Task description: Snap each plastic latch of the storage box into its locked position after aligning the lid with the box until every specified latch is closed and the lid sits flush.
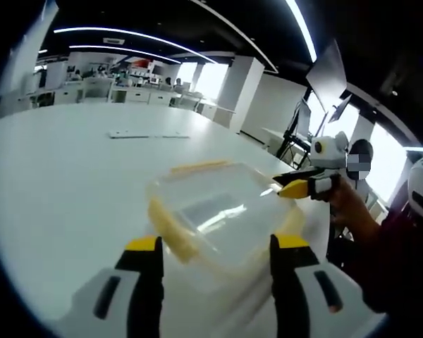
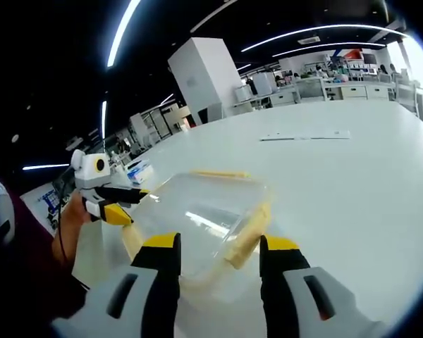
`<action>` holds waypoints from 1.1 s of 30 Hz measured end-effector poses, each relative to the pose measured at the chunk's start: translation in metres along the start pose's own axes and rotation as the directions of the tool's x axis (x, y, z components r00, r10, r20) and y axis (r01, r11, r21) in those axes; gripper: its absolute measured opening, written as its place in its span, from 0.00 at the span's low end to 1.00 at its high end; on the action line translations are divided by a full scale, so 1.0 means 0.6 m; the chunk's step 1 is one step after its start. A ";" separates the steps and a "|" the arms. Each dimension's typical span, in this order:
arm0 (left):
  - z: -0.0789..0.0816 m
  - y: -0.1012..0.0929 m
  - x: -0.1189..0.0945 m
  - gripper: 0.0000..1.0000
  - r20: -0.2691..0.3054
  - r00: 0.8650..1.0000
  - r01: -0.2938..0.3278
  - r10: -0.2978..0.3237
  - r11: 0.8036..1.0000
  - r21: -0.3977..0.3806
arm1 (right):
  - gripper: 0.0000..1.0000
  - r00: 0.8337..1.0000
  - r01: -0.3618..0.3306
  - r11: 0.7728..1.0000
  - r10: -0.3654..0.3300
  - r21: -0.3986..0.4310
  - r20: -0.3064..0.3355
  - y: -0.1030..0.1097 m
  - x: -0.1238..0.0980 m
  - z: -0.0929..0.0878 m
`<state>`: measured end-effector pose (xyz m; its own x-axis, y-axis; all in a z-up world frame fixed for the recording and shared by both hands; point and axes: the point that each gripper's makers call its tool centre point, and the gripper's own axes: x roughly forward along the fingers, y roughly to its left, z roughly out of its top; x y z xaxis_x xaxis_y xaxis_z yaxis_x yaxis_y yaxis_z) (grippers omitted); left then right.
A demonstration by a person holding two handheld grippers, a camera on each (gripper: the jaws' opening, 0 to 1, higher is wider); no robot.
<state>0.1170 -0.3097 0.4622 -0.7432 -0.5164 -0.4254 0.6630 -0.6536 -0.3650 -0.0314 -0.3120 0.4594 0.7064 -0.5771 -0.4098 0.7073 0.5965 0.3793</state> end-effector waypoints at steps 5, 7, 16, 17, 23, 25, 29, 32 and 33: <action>-0.001 -0.002 0.003 0.61 -0.014 1.000 -0.003 0.003 1.000 -0.017 | 0.44 1.000 0.001 1.000 -0.001 0.000 -0.002 0.001 0.000 0.000; -0.001 -0.001 0.003 0.60 -0.017 1.000 -0.004 0.004 1.000 -0.016 | 0.44 1.000 0.002 1.000 -0.002 0.000 -0.002 0.001 0.000 0.000; 0.003 0.002 0.003 0.62 -0.017 1.000 -0.019 0.019 1.000 0.009 | 0.44 1.000 0.001 1.000 -0.001 -0.002 -0.002 0.001 0.000 0.000; 0.004 0.004 0.003 0.61 -0.010 1.000 -0.023 0.023 1.000 0.018 | 0.44 1.000 0.001 1.000 -0.001 -0.003 -0.001 0.001 0.000 0.000; 0.006 0.004 0.001 0.60 -0.011 0.999 -0.034 0.035 0.999 0.037 | 0.44 1.000 0.000 1.000 0.000 -0.005 -0.003 0.002 0.000 0.000; 0.007 0.003 -0.001 0.60 -0.013 0.999 -0.042 0.043 0.998 0.049 | 0.44 1.000 0.001 1.000 -0.001 -0.005 -0.003 0.002 0.000 -0.001; 0.008 0.002 -0.002 0.58 -0.010 0.998 -0.055 0.056 0.996 0.074 | 0.45 1.000 0.002 1.000 -0.002 -0.008 -0.001 0.002 0.000 -0.001; 0.010 0.002 -0.001 0.58 -0.014 0.998 -0.067 0.068 0.994 0.090 | 0.45 1.000 0.003 1.000 -0.003 -0.011 -0.004 0.002 0.001 -0.001; 0.010 0.003 -0.001 0.58 -0.016 0.997 -0.069 0.071 0.994 0.089 | 0.45 1.000 0.003 1.000 -0.003 -0.011 -0.005 0.002 0.001 0.000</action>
<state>0.1179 -0.3137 0.4668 -0.6929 -0.5527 -0.4631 0.7023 -0.6628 -0.2599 -0.0304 -0.3115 0.4594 0.7044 -0.5759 -0.4150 0.7088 0.6014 0.3687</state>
